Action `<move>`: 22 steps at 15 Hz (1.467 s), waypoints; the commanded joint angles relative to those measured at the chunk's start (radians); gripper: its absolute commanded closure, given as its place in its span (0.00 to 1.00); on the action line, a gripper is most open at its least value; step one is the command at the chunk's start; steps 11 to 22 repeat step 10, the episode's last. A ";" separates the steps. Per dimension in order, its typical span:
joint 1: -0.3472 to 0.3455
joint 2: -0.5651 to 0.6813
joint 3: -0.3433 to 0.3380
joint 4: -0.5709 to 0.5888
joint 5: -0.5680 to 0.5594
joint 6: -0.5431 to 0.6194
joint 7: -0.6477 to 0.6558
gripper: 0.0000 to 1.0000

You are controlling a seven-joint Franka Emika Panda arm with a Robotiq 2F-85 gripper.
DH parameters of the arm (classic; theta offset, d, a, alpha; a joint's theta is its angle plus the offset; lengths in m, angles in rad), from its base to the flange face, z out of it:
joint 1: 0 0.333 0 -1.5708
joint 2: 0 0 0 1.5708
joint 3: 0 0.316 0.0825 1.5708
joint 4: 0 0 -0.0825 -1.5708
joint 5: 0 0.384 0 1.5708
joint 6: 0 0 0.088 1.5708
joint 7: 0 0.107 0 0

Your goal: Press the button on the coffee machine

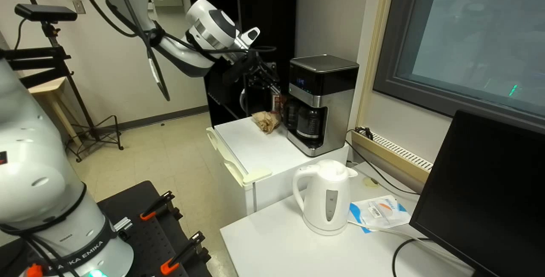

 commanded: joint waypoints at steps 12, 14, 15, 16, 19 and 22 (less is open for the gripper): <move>0.040 -0.205 0.021 -0.200 -0.005 0.017 0.007 1.00; 0.040 -0.205 0.021 -0.200 -0.005 0.017 0.007 1.00; 0.040 -0.205 0.021 -0.200 -0.005 0.017 0.007 1.00; 0.040 -0.205 0.021 -0.200 -0.005 0.017 0.007 1.00; 0.040 -0.205 0.021 -0.200 -0.005 0.017 0.007 1.00; 0.040 -0.205 0.021 -0.200 -0.005 0.017 0.007 1.00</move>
